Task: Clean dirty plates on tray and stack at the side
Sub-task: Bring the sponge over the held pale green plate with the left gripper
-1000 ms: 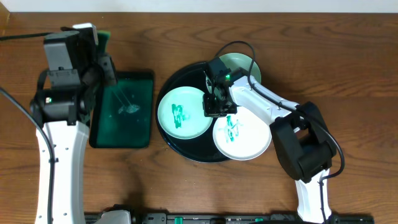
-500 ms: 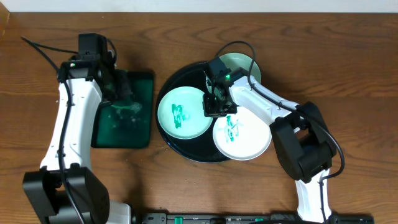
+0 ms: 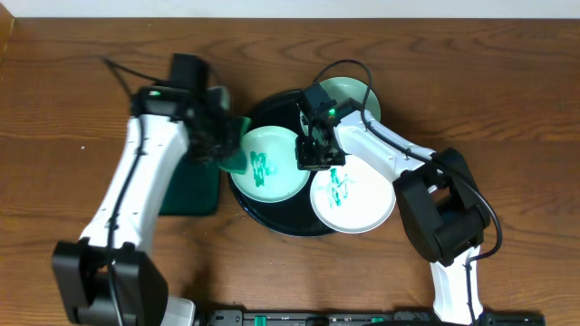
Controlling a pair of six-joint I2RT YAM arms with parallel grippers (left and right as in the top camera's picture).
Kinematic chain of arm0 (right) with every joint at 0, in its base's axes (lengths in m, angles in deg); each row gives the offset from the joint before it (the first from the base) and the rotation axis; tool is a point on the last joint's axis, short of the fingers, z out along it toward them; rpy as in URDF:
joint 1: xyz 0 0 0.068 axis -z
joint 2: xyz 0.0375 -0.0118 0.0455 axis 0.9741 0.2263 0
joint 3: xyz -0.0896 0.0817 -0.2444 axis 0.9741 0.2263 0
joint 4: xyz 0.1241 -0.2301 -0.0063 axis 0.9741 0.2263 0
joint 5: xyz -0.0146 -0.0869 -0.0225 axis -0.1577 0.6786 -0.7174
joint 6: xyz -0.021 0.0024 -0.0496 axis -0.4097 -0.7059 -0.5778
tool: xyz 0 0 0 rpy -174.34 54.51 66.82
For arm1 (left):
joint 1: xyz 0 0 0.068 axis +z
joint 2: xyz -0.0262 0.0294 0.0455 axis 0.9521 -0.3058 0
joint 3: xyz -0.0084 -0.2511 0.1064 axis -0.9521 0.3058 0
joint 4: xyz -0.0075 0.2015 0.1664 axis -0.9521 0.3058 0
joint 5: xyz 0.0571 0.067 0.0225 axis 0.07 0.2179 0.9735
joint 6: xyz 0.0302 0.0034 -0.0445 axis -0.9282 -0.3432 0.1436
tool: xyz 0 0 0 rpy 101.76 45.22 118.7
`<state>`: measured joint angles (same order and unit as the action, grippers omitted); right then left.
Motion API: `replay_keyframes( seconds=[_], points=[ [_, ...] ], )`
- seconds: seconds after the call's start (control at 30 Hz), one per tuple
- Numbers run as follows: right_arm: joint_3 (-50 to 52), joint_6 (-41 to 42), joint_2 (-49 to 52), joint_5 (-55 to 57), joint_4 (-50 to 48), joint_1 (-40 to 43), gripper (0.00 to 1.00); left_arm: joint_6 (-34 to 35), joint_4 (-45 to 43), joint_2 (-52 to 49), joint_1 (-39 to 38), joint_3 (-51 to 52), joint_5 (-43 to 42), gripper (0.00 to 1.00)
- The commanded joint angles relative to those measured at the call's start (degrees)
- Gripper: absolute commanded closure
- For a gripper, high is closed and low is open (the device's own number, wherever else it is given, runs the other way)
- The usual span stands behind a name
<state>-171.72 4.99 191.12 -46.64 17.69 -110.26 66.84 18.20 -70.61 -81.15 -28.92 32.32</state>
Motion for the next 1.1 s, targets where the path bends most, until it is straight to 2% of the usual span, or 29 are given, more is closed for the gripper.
replay_keyframes(
  seconds=[0.0,0.17,0.37,0.47,0.73,0.93,1.07],
  points=[
    [1.51,-1.86,1.51,0.35,0.66,-0.87,0.99,4.09,-1.62,-4.61,-2.86,-0.52,-1.05,0.93],
    [1.51,-1.86,1.51,0.33,0.94,-0.87,0.99,6.32,-5.57,-12.26,-3.98,-0.52,-0.96,0.93],
    [1.51,-1.86,1.51,0.31,0.94,-0.87,0.99,10.62,-6.58,-19.34,-3.43,-0.52,8.07,0.93],
    [1.51,-1.88,1.51,0.31,0.94,-0.87,0.99,11.63,-6.54,-21.79,-3.39,-0.52,8.52,0.93],
    [1.51,-1.88,1.51,0.31,0.94,-0.87,0.99,6.54,-6.16,-25.22,-6.75,-0.52,-8.31,0.93],
    [1.51,-1.86,1.51,0.17,0.96,-0.87,0.99,6.4,-7.5,-25.22,-12.41,-0.52,-12.72,0.93],
    [1.51,-1.86,1.51,0.13,1.09,-0.87,0.99,6.84,-8.87,-25.22,-14.56,-0.52,-12.7,0.93]
  ],
)
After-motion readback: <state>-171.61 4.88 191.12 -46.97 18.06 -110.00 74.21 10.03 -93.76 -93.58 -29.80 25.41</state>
